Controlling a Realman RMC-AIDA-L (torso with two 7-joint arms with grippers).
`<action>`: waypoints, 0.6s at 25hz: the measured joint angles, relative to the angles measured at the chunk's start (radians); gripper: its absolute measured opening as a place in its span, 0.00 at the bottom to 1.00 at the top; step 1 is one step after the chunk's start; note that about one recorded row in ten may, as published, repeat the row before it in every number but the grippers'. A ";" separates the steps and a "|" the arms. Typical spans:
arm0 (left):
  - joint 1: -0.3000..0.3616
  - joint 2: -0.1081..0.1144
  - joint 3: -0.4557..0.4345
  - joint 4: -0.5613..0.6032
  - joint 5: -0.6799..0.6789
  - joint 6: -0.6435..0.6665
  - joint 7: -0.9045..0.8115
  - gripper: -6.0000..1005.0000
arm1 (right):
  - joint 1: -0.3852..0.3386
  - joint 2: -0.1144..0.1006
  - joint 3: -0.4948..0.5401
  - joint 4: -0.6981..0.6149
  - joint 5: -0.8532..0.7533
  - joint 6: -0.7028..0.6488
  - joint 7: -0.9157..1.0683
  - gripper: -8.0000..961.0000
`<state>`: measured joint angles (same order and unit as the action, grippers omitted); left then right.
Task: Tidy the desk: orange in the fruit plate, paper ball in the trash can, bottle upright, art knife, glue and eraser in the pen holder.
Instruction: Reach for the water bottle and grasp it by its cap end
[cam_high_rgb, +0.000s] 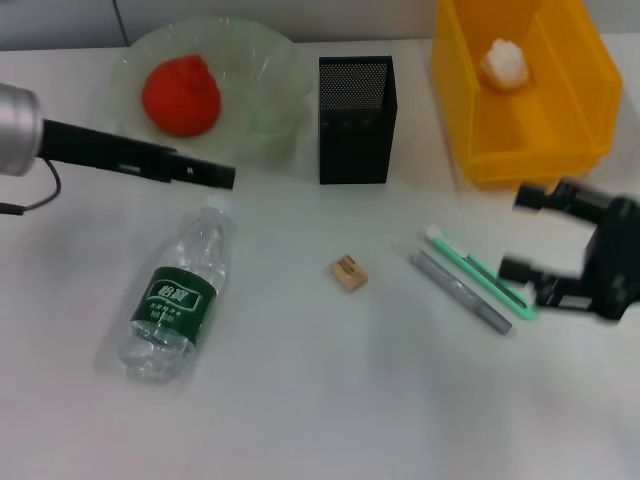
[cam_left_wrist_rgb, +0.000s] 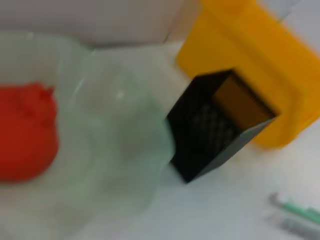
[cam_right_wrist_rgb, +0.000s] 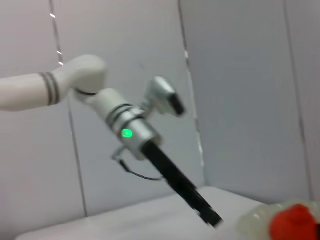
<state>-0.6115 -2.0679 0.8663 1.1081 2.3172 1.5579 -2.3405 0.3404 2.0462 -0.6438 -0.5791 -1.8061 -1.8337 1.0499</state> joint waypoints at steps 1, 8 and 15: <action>0.000 0.000 0.000 0.000 0.000 0.000 0.000 0.83 | 0.001 0.001 -0.003 0.042 -0.003 0.000 -0.044 0.88; -0.026 -0.002 0.217 -0.040 0.112 -0.187 -0.247 0.83 | 0.014 0.032 -0.009 0.177 -0.023 0.056 -0.220 0.88; -0.034 -0.003 0.336 -0.044 0.164 -0.260 -0.318 0.83 | 0.023 0.032 -0.009 0.191 -0.024 0.062 -0.220 0.88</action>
<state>-0.6457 -2.0713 1.2023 1.0643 2.4808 1.2978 -2.6590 0.3633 2.0778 -0.6531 -0.3882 -1.8299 -1.7713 0.8300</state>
